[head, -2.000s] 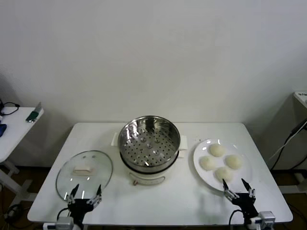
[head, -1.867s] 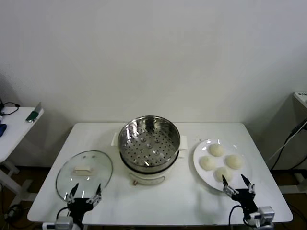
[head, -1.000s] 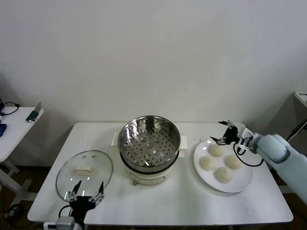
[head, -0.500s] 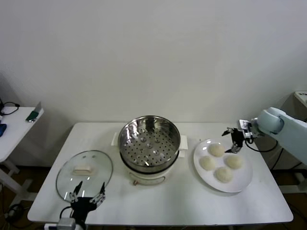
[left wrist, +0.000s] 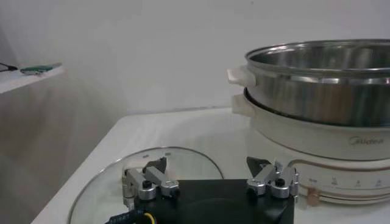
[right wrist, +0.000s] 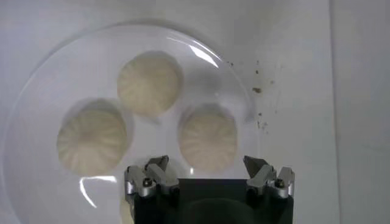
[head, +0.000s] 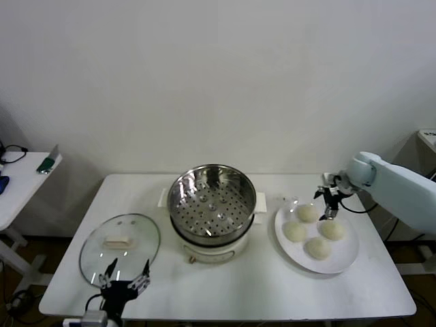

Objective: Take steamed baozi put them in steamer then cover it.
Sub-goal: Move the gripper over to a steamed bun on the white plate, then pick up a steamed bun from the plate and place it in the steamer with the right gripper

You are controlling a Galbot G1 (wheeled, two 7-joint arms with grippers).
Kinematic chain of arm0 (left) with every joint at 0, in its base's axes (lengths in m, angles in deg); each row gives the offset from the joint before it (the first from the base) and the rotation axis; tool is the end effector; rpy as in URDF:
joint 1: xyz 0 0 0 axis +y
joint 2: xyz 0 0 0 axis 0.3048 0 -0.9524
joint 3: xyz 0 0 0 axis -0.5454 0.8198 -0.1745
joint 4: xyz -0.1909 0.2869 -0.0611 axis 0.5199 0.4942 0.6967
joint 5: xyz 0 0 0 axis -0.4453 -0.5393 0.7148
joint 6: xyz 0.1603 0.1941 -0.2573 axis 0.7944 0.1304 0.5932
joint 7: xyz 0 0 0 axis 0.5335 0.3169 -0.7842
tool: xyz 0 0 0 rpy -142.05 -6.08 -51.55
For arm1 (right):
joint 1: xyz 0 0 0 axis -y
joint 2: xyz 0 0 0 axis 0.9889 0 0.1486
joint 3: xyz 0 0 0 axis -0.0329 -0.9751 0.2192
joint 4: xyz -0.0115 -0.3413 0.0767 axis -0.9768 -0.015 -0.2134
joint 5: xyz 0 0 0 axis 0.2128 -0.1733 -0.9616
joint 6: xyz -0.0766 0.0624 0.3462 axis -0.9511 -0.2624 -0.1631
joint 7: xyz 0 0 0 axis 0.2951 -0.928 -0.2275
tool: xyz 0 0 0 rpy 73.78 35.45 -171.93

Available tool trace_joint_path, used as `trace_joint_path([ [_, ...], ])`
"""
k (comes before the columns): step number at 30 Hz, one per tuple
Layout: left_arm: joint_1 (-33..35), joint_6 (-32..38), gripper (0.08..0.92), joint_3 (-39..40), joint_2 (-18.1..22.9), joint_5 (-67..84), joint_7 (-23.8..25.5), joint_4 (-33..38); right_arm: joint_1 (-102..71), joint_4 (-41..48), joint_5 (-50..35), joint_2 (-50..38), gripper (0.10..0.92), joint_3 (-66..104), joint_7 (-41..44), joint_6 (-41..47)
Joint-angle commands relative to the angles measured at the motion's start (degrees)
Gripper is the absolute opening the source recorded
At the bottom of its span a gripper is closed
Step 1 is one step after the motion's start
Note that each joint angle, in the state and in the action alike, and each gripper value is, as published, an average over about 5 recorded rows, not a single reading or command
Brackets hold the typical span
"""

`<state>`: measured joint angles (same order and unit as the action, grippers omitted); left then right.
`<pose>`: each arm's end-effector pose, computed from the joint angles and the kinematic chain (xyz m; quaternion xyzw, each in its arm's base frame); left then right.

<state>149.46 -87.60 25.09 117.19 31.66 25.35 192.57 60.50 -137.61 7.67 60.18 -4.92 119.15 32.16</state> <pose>0.1239 0.0497 -0.3205 0.0175 -0.9810 -0.0435 0.1881 0.5718 -0.1883 -0.2244 0.4690 -0.5790 0.5140 0.4249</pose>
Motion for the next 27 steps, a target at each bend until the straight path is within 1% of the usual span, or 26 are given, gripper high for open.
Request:
trace_joint_path([
  [1,0.05,-0.04,0.823,-0.03,0.07,-0.06,-0.02,-0.22,-2.41,5.76,1.55,4.59,0.823,0.99,0.0,-0.34],
  [6,-0.09,-0.01,0.823,-0.07,0.07,-0.07,-0.04,-0.53,-3.18,8.42,3.39,6.48,0.82,2.71,-0.73,-0.69],
  [8,-0.15,-0.03,0.823,-0.07,0.08,-0.06,-0.05,-0.52,-3.06,8.94,3.9,6.94,0.801,2.74,-0.64,-0.62],
  [13,-0.05,-0.05,0.823,-0.13,0.15,-0.03,-0.09,-0.42,-2.67,8.54,4.11,6.92,0.693,2.51,0.21,-0.48],
  [18,0.23,-0.04,0.823,-0.16,0.11,-0.03,-0.12,-0.32,-0.8,5.45,3.27,5.32,0.656,0.8,1.28,-0.09],
  [23,0.28,0.12,0.823,0.14,0.2,-0.07,-0.18,-0.43,1.53,2.07,1.94,3.51,0.647,-0.42,1.83,-0.59],
  [27,0.22,0.12,0.823,0.35,0.29,-0.18,-0.18,-0.3,8.86,-3.51,0.34,1.68,0.646,-4.24,2.83,-2.46],
])
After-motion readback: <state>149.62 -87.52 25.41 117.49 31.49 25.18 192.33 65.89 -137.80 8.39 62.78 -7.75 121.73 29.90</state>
